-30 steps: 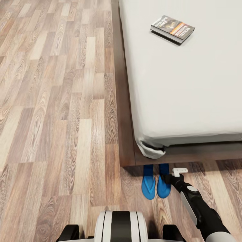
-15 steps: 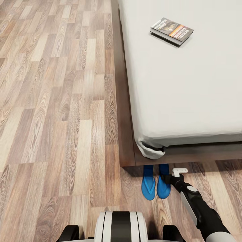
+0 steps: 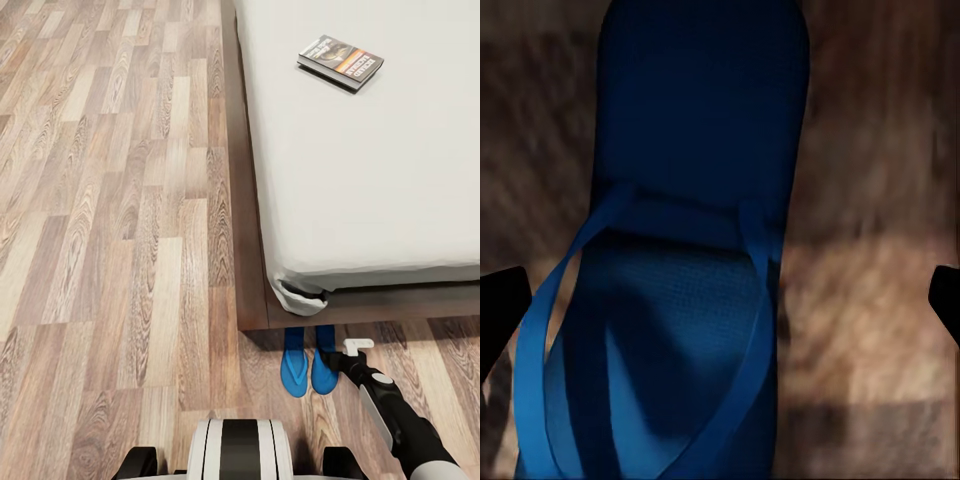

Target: In the bedroom, move the book from the bed onto either nightstand, and place the two sandals side by side next to the bed.

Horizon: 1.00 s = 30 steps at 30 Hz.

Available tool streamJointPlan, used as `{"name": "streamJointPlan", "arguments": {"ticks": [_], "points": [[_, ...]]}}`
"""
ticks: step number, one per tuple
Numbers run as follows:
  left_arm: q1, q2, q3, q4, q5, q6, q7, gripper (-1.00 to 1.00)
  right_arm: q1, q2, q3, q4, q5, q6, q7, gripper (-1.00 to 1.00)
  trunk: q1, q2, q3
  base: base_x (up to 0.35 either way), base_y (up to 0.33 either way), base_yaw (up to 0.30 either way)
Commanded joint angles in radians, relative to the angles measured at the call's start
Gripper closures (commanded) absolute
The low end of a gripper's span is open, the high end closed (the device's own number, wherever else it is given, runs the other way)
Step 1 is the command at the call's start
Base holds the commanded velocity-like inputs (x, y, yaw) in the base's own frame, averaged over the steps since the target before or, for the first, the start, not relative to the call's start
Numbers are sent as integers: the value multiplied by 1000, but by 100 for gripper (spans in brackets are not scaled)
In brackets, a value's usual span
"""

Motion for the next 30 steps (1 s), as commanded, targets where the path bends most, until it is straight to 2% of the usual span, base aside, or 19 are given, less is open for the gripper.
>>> {"name": "streamJointPlan", "arguments": {"ticks": [1,9,22,28,30], "points": [[0,0,-8,0,9,-2,3,-100,0,-2,0,4,-10,5,2,-100,0,0,0,0,0,0],[0,0,-8,0,9,-1,2,-100,0,-5,-1,35,-10,5,2,-100,-3,1,27,0,0,0],[0,3,-6,0,9,-1,2,-100,0,-9,0,64,-9,5,2,-100,-3,1,27,0,0,0],[0,4,-6,1,9,-1,2,-100,1,-11,0,76,-9,5,2,-100,-6,3,50,0,0,0],[0,5,-6,1,9,-1,1,-100,2,-12,0,79,-9,5,3,-100,-6,3,50,0,0,0]]}}
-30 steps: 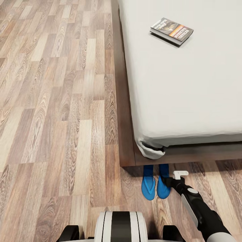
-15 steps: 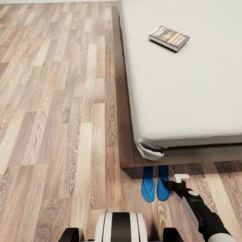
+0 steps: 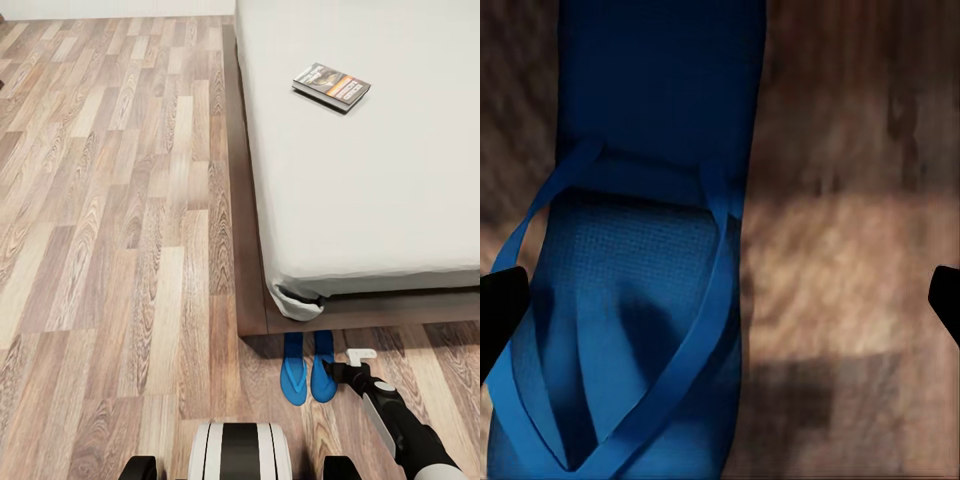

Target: In the bedroom, move the book from the bed onto either nightstand, and place the two sandals side by side next to the bed.

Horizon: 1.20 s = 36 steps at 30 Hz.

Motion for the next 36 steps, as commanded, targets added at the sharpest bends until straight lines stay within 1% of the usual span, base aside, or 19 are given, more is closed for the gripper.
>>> {"name": "streamJointPlan", "arguments": {"ticks": [1,11,17,23,27,34,36], "points": [[0,0,-9,0,9,-2,3,-100,0,-1,0,2,-10,5,2,-100,0,0,-1,0,0,0],[0,1,-8,0,9,-2,3,-100,3,-19,-1,26,-11,3,3,-100,0,0,-1,0,0,0],[0,3,-8,0,9,-2,3,-100,4,-29,-1,35,-12,2,5,-100,-3,1,23,0,0,0],[0,7,-8,0,9,-2,2,-100,5,-43,-2,39,-14,1,8,-100,-3,1,23,0,0,0],[0,11,-8,0,9,-2,2,-100,6,-50,-2,41,-14,1,11,-100,-5,2,38,0,0,0],[0,14,-8,0,9,-2,2,-100,7,-56,-2,42,-14,2,12,-100,-8,4,65,0,0,0],[0,16,-8,0,9,-2,1,-100,7,-57,-2,42,-14,2,12,-100,-8,4,65,0,0,0]]}}
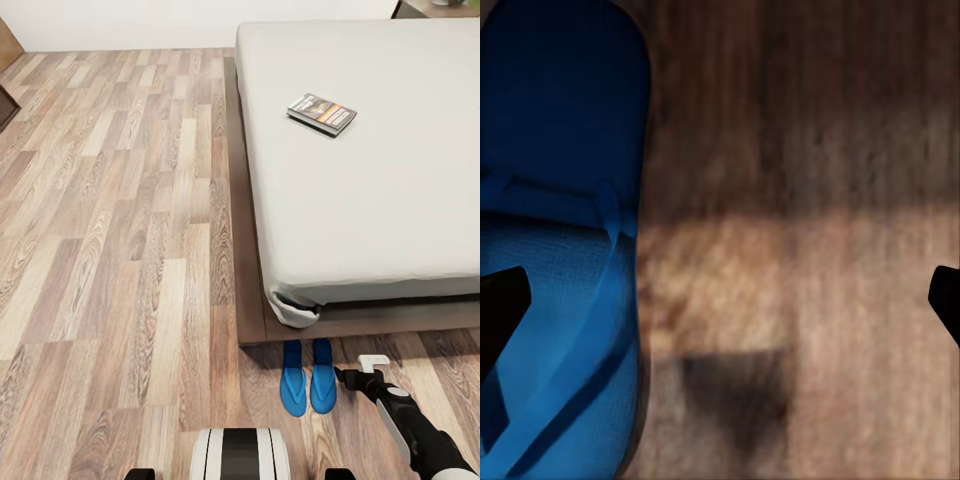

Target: In the bedroom, move the book from the bed onto either nightstand, and place the two sandals side by side next to the bed.

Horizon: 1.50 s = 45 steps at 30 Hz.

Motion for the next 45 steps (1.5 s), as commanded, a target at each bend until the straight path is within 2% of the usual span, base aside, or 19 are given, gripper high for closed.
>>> {"name": "streamJointPlan", "arguments": {"ticks": [1,4,14,22,27,29,34,39,45], "points": [[0,2,-9,0,9,-2,2,-100,0,-1,0,-1,-10,6,2,-100,0,0,-1,0,0,0],[0,6,-9,0,9,-3,1,-100,1,-4,0,0,-10,7,2,-100,0,0,-1,0,0,0],[0,13,-9,0,9,-3,2,-100,5,-5,1,43,-9,6,-2,-100,-5,2,38,0,0,0],[0,22,-10,0,9,-3,3,-100,8,-5,4,97,-8,5,-5,-100,-5,2,38,0,0,0],[0,26,-9,0,9,-3,2,-100,9,-6,4,154,-7,4,-7,-100,-7,3,57,0,0,0],[0,26,-9,0,9,-3,2,-100,9,-6,4,171,-7,1,-8,-100,-7,3,57,0,0,0],[0,28,-10,0,9,-4,2,-100,9,-8,3,236,-6,-37,-9,-100,-7,3,57,0,0,0],[0,30,-10,0,8,-4,3,-100,9,-12,2,292,-6,-73,-9,-100,-9,4,77,0,0,0],[0,43,-10,0,8,-4,-1,-100,9,-31,4,364,-6,-109,-10,-100,-12,6,100,0,0,0]]}}
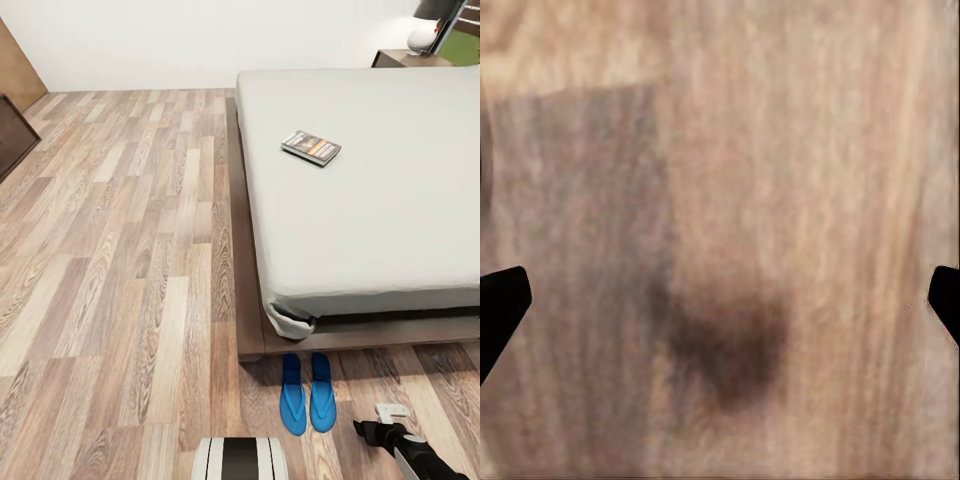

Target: In the bedroom, move the book from the bed onto either nightstand, and place the two sandals side by side next to the bed.

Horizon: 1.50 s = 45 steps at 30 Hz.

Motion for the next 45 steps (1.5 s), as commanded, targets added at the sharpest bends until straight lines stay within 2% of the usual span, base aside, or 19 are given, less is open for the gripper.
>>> {"name": "streamJointPlan", "arguments": {"ticks": [1,14,26,45], "points": [[0,3,-9,0,9,-2,2,-100,0,-5,1,8,-10,-2,3,-100,-1,0,3,0,0,0],[1,33,-9,1,9,-2,0,-100,0,-23,0,42,-12,-28,3,-100,-6,3,54,0,0,0],[2,80,-9,2,9,-2,0,-100,4,-26,1,48,-11,-33,3,-100,-12,6,100,0,0,0],[4,91,-10,24,9,-4,0,-100,8,-26,3,49,-10,-33,3,-100,-20,10,174,0,0,0]]}}
